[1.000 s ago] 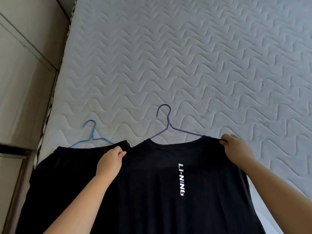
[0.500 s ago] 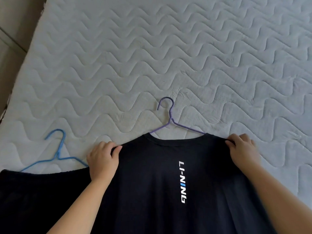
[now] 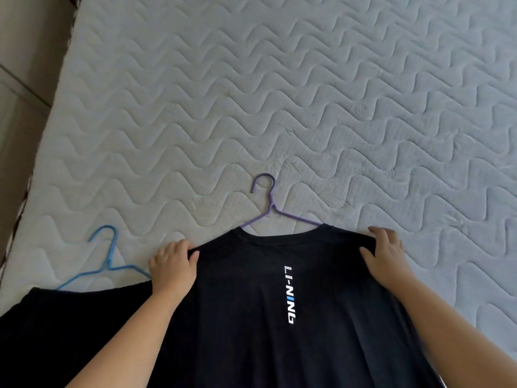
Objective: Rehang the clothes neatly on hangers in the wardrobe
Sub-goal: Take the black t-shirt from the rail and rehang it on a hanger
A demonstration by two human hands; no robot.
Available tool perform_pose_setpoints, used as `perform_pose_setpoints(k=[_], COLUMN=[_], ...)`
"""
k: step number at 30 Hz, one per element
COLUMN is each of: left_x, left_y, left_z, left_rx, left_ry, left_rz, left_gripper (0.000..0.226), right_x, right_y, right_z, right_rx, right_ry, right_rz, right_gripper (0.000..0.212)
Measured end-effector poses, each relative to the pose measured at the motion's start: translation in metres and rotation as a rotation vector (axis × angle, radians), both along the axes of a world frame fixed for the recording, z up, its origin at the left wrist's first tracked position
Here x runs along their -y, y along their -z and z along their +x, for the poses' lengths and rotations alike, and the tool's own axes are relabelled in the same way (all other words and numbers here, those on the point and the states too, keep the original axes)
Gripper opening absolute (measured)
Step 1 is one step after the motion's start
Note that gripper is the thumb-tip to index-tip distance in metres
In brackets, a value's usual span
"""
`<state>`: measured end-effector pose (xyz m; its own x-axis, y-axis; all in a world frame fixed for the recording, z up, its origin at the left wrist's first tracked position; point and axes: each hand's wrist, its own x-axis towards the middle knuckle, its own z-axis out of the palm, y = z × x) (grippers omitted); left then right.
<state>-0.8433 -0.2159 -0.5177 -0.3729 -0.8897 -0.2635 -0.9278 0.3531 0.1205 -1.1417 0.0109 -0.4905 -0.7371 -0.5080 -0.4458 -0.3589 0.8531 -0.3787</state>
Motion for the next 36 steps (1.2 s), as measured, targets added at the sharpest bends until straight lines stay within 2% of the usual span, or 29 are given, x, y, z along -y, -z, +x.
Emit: perform_pose_setpoints(k=[3,5,9,11,13,14,18,22,26,30,36], left_x=[-0.028,-0.053,-0.12,-0.154,-0.185,-0.199,-0.256,-0.318,-0.375,-0.413,-0.466], left_y=[-0.028,-0.052,-0.107,-0.134,-0.157,-0.167,-0.192,-0.204,-0.208,-0.21,-0.23], left_z=[-0.002,-0.003,0.023,0.051,0.082,0.099,0.157,0.21,0.26,0.296,0.351], left_rx=[0.134,0.043,-0.241,-0.363,-0.51,-0.55,-0.599,-0.559,-0.468,-0.386,-0.484], left_ry=[-0.018,-0.101,-0.253,-0.42,-0.688,-0.787,-1.076,-1.259,-1.316,-1.265,-1.037], left_rz=[0.028,0.064,0.221,0.383,0.562,0.594,0.607,0.707,0.713,0.808,0.776], left_gripper=[0.043,0.048,0.037,0.029,0.02,0.017,0.018,0.023,0.026,0.027,0.019], right_x=[-0.028,-0.05,-0.104,-0.133,-0.162,-0.176,-0.23,-0.278,-0.324,-0.342,-0.361], right_y=[-0.03,-0.053,-0.084,-0.092,-0.101,-0.106,-0.123,-0.141,-0.136,-0.165,-0.189], right_z=[0.016,0.033,0.083,0.109,0.133,0.144,0.178,0.206,0.222,0.243,0.295], right_rx=[0.056,0.105,0.181,0.233,0.282,0.315,0.413,0.449,0.493,0.542,0.544], right_ry=[-0.018,-0.015,0.041,0.08,0.125,0.161,0.346,0.374,0.3,0.262,0.109], right_rz=[0.03,-0.003,-0.029,-0.02,-0.015,-0.017,-0.017,0.054,0.193,0.19,0.16], right_gripper=[0.052,0.048,0.044,0.043,0.042,0.041,0.034,0.033,0.031,0.015,0.029])
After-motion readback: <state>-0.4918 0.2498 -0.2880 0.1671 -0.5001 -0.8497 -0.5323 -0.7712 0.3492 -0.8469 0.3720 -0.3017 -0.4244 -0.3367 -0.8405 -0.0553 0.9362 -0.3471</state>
